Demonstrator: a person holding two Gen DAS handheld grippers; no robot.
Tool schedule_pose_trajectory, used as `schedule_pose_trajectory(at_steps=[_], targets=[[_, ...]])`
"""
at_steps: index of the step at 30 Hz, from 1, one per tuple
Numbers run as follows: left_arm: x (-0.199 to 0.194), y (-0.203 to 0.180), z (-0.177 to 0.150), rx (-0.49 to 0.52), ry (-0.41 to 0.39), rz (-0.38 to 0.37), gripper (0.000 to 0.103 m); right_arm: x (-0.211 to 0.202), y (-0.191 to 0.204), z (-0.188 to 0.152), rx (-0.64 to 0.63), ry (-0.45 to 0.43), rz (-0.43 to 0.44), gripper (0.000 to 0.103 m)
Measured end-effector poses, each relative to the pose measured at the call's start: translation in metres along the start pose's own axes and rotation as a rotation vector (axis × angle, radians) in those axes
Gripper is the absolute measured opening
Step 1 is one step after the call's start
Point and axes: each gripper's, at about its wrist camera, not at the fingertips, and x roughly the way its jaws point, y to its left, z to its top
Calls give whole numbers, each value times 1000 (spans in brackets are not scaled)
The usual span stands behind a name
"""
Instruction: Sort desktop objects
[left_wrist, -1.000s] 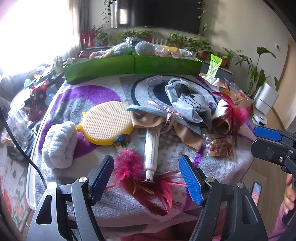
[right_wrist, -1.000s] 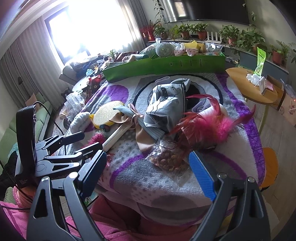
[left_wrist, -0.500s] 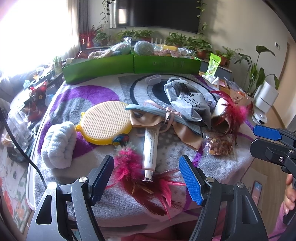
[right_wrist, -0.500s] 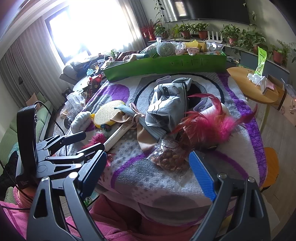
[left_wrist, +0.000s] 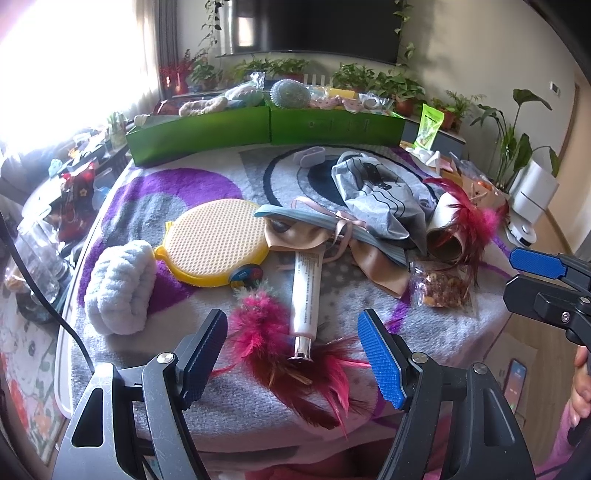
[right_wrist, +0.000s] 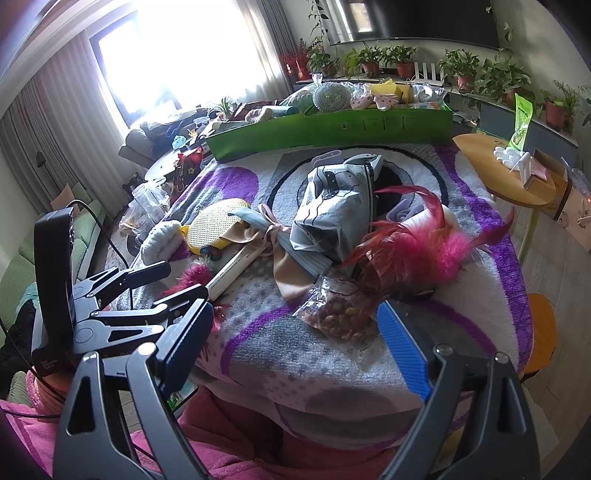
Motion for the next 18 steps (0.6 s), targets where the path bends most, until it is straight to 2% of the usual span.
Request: schedule_pose_trajectory(at_steps=[8, 10, 12, 13, 15, 18], targets=[[-2, 20, 2, 7, -15, 38, 74, -5, -8, -1, 18, -27, -40, 90], [-3, 29, 2, 23, -28, 61, 74, -7, -15, -2, 34, -39, -60, 84], [-3, 37, 0, 55, -36, 77, 74, -8, -21, -5, 46, -40, -70, 68], [-3, 40, -1, 73, -37, 77, 74, -8, -23, -6, 49, -36, -71, 64], [-4, 44, -2, 99, -39, 58, 74, -6, -26, -9, 45, -25, -84, 50], [-3, 42, -1, 119, -30, 11, 74, -2, -30, -15, 35, -15, -125, 40]])
